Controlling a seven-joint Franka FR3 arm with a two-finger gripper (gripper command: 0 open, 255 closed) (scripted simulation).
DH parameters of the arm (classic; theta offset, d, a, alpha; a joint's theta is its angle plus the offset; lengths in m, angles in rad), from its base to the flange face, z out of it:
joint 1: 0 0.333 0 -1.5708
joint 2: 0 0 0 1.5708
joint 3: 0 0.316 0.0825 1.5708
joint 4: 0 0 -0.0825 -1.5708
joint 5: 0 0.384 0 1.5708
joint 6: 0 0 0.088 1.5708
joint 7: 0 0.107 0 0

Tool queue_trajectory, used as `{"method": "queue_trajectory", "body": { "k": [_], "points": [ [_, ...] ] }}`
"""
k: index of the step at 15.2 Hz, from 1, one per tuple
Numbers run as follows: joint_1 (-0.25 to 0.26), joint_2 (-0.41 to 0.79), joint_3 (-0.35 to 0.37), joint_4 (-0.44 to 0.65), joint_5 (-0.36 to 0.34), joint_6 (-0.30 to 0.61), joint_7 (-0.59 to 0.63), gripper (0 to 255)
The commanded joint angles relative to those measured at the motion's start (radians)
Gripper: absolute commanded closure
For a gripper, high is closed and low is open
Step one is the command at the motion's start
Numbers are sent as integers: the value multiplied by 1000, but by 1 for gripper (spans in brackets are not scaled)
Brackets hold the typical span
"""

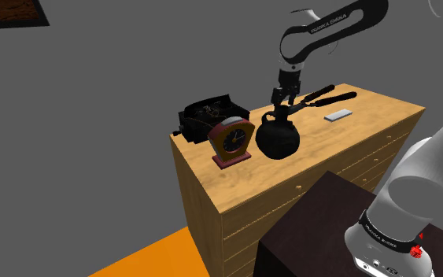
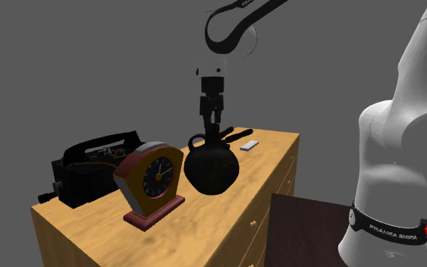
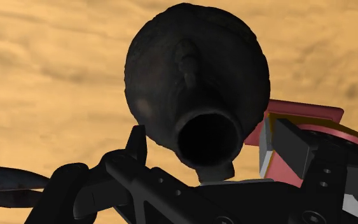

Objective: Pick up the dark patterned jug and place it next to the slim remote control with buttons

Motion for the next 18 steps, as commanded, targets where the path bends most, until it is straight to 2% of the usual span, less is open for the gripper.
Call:
{"method": "queue_trajectory", "body": {
  "k": [1,5,12,13,18],
  "points": [
    [-1,10,-2,-17,-1,26,-2,0],
    [-2,30,-6,-47,0,76,-4,0],
    [-2,30,-6,-47,0,76,-4,0],
    [-2,30,-6,-47,0,76,-4,255],
    [-2,30,-6,-47,0,76,-4,255]
  ]
}}
